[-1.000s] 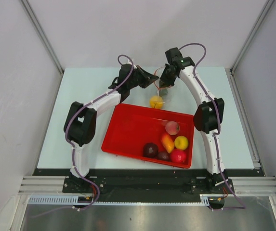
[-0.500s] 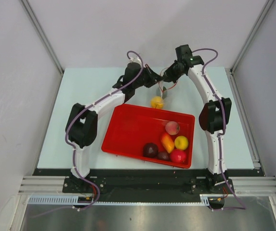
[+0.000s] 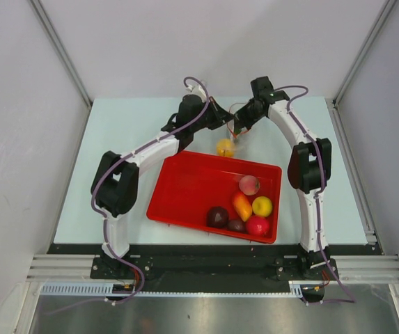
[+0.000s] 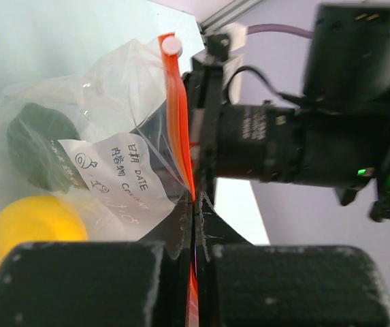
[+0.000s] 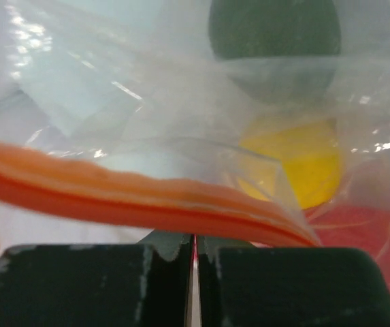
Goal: Open the zip-top bag and remove the fake food
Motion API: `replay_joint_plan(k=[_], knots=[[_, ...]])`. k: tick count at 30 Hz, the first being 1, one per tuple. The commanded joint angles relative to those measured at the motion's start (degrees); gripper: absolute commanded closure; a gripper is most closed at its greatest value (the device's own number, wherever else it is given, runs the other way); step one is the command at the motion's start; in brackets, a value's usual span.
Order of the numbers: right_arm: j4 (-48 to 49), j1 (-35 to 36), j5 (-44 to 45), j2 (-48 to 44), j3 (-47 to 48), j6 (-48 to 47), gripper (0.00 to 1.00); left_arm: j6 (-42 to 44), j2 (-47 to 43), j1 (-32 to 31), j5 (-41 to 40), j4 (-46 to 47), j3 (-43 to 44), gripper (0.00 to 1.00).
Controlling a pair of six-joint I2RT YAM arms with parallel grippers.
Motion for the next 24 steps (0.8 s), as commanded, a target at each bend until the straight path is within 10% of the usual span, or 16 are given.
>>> replay_joint_plan(k=[1,12,24], knots=[[2.92,0.78,-0.55,-0.49,-1.53,-8.75,0.96,1.14,-2.67,0.91,-0.18,1.99,1.25,1.00],[-1.22,3.33,1.65,2.76,1.02,-30.64,0.45,-3.78,-1.26,2.06,0.26,2.69,0.54,1.00],[-2.72,3.94,-0.02,3.91,-3.02,-35.13,0.31,-4.49,0.06,2.23,1.05,1.46,2.04,1.00]])
